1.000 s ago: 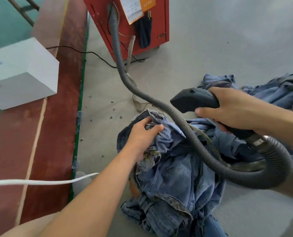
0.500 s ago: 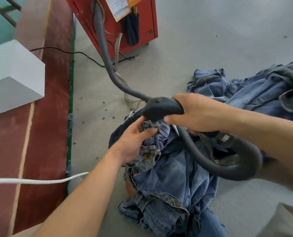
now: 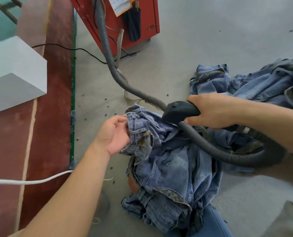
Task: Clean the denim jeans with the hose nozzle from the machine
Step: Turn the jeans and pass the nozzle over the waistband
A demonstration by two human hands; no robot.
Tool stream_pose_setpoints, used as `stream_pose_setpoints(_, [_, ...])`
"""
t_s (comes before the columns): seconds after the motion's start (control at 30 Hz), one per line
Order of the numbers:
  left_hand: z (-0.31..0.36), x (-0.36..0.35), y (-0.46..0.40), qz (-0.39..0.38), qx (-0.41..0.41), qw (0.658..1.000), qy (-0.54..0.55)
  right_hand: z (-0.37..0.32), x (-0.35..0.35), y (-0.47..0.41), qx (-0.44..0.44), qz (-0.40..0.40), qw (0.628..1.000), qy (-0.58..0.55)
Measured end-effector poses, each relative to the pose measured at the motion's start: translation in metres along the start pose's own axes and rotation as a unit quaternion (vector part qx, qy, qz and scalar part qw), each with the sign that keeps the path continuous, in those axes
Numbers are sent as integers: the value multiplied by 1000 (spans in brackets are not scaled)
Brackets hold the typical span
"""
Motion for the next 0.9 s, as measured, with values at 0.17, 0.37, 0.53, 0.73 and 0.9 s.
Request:
stream_pose_setpoints(0.17, [8, -17, 10, -85, 0, 996, 32, -27, -8, 6, 27, 22, 999, -26])
stream_pose_setpoints(0.37, [-9, -40, -2, -21, -12, 999, -36, -34, -19, 18, -9, -34, 990, -136])
stream_pose_setpoints(0.53, [-19, -48, -9, -26, 0, 1000, 0, -24, -20, 7, -45, 55, 955, -288])
stream_pose_setpoints(0.73, [-28, -57, -19, 108, -50, 991, -57, 1, 9, 14, -77, 119, 895, -423])
stream_pose_setpoints(0.9, [-39, -63, -31, 203, -77, 956, -196, 14, 6, 25, -89, 118, 922, -358])
Point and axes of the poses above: each hand's wrist, its own y-axis away from the middle knuckle, its own x-axis out of the back of the hand, z = x × y, the point moved 5 cm from there along -y, towards the middle knuckle, and after that the axes turned 14 degrees about -y, right-handed, at the moved point
